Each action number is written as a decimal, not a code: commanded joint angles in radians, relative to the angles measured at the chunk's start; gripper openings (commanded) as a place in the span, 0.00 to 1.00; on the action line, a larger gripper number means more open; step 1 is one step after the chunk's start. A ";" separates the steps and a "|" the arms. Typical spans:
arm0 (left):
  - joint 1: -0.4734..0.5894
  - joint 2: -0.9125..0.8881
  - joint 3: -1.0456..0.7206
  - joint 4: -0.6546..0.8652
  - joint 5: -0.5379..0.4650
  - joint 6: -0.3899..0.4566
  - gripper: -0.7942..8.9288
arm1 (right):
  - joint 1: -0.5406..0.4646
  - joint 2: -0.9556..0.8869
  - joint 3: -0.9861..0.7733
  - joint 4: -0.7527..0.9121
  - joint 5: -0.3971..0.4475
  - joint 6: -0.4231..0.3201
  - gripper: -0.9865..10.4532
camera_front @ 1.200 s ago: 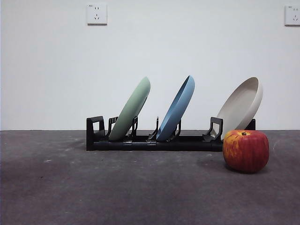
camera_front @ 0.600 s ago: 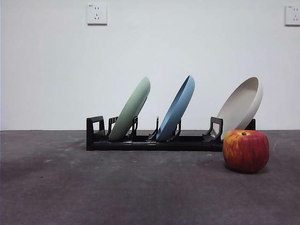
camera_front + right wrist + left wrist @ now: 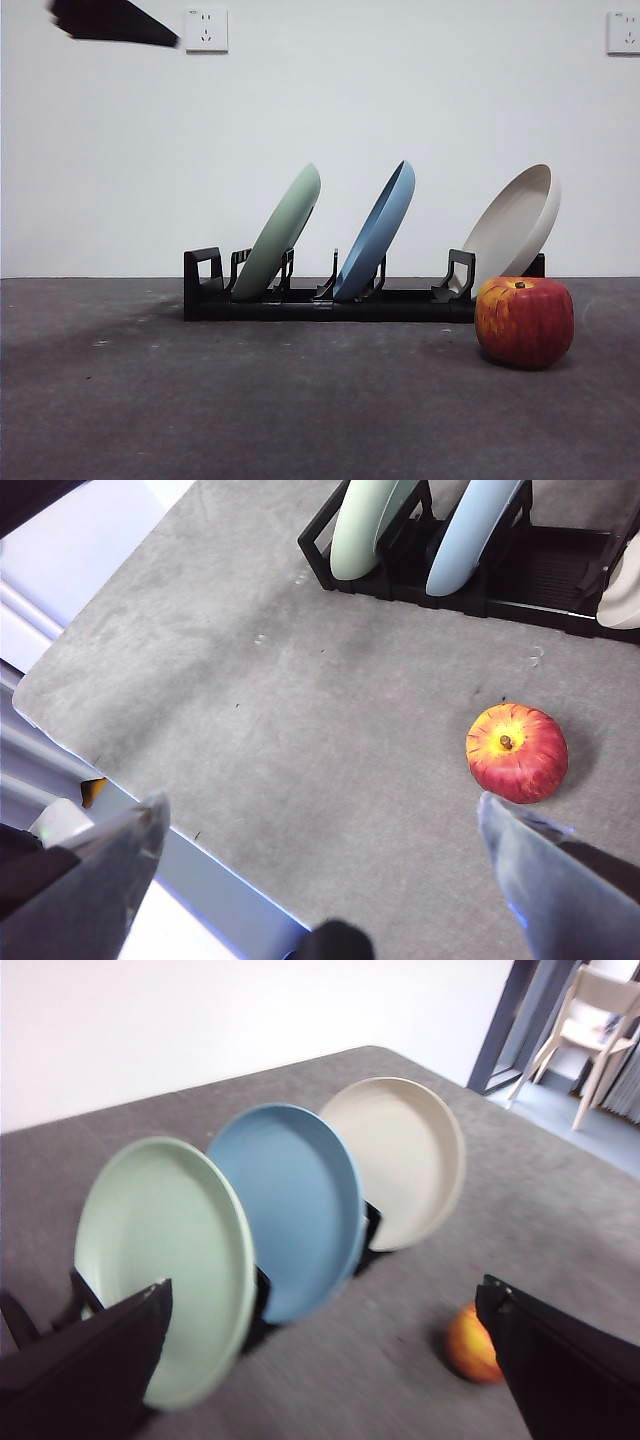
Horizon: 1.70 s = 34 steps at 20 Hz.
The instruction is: Take the green plate from the plate rack,put the plate on the table,take the apple from the table,put the apple in the plate
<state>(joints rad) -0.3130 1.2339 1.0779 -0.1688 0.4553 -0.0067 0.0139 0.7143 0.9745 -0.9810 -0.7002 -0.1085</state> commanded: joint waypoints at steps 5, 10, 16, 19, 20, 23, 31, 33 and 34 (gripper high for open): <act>-0.054 0.373 0.243 0.043 -0.051 0.038 0.66 | 0.003 0.007 -0.002 0.000 -0.003 0.007 0.69; -0.089 0.573 0.365 0.087 -0.097 0.075 0.66 | 0.003 0.024 -0.002 0.000 -0.004 0.007 0.69; -0.108 0.680 0.370 0.120 -0.143 0.085 0.66 | 0.003 0.025 -0.002 0.000 -0.003 0.006 0.69; -0.114 0.686 0.370 0.110 -0.179 0.086 0.56 | 0.003 0.025 -0.002 0.000 -0.001 0.007 0.69; -0.117 0.686 0.370 0.108 -0.179 0.086 0.44 | 0.003 0.025 -0.002 0.000 -0.001 0.006 0.69; -0.117 0.686 0.370 0.085 -0.164 0.086 0.31 | 0.003 0.025 -0.002 0.000 -0.001 0.007 0.69; -0.118 0.686 0.370 0.055 -0.109 0.085 0.07 | 0.003 0.025 -0.002 0.000 -0.001 0.007 0.69; -0.118 0.684 0.370 0.066 -0.106 0.084 0.07 | 0.003 0.025 -0.002 0.000 -0.001 0.007 0.69; -0.118 0.681 0.370 0.069 -0.106 0.082 0.07 | 0.003 0.025 -0.002 0.000 -0.001 0.007 0.69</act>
<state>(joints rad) -0.4198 1.9091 1.4498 -0.1009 0.3168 0.0681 0.0139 0.7403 0.9745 -0.9810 -0.6998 -0.1085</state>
